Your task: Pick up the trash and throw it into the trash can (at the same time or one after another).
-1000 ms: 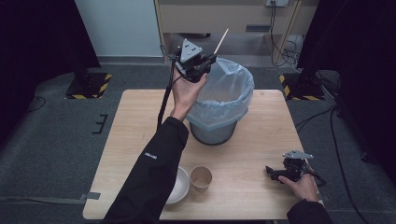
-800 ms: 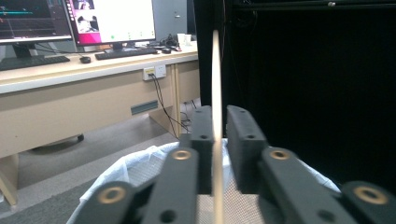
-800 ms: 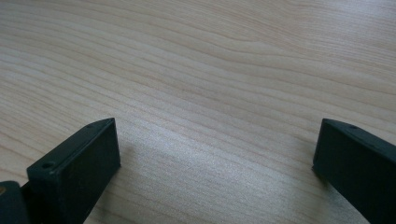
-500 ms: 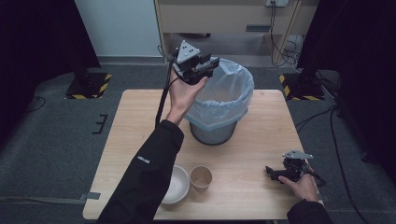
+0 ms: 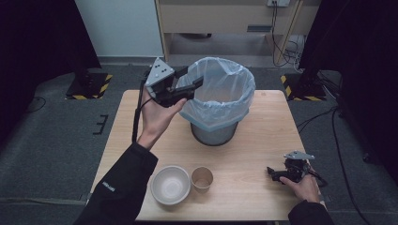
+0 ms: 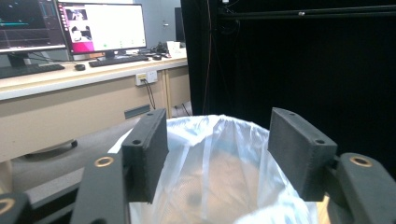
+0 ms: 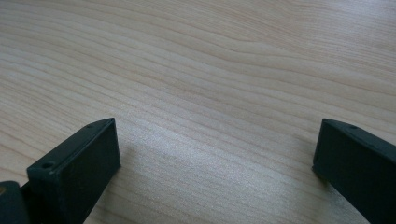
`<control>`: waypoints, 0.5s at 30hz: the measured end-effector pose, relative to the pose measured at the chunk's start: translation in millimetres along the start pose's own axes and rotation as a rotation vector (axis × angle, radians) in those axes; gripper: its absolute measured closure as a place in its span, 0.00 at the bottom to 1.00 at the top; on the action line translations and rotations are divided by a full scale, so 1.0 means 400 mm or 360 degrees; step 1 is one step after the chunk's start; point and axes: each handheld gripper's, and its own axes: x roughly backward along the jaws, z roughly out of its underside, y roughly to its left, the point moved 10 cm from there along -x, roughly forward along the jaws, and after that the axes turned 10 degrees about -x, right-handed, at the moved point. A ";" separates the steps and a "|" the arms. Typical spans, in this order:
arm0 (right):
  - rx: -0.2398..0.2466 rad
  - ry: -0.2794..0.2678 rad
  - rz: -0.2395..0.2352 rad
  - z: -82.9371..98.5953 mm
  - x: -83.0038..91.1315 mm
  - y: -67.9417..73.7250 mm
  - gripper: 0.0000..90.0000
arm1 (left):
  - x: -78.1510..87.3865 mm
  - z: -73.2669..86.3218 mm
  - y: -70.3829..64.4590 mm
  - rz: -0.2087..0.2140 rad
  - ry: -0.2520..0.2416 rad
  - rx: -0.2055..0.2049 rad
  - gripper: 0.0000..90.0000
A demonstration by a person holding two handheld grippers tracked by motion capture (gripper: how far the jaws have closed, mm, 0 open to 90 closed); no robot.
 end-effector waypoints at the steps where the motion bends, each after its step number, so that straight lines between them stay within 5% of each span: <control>1: -0.0004 0.0003 0.0000 0.001 0.000 0.001 0.01 | 0.015 0.009 -0.004 0.0009 0.0002 0.0002 0.37; 8: 0.0003 0.0003 0.0001 0.000 0.000 0.000 0.01 | 0.099 0.118 -0.032 0.0052 0.0090 0.0054 0.30; 14: 0.0002 0.0003 0.0001 0.000 0.000 0.000 0.01 | 0.156 0.243 -0.049 0.0066 0.0219 0.0101 0.27; 15: 0.0001 0.0003 0.0001 0.001 0.000 0.000 0.01 | 0.173 0.292 -0.054 0.0065 0.0292 0.0113 0.26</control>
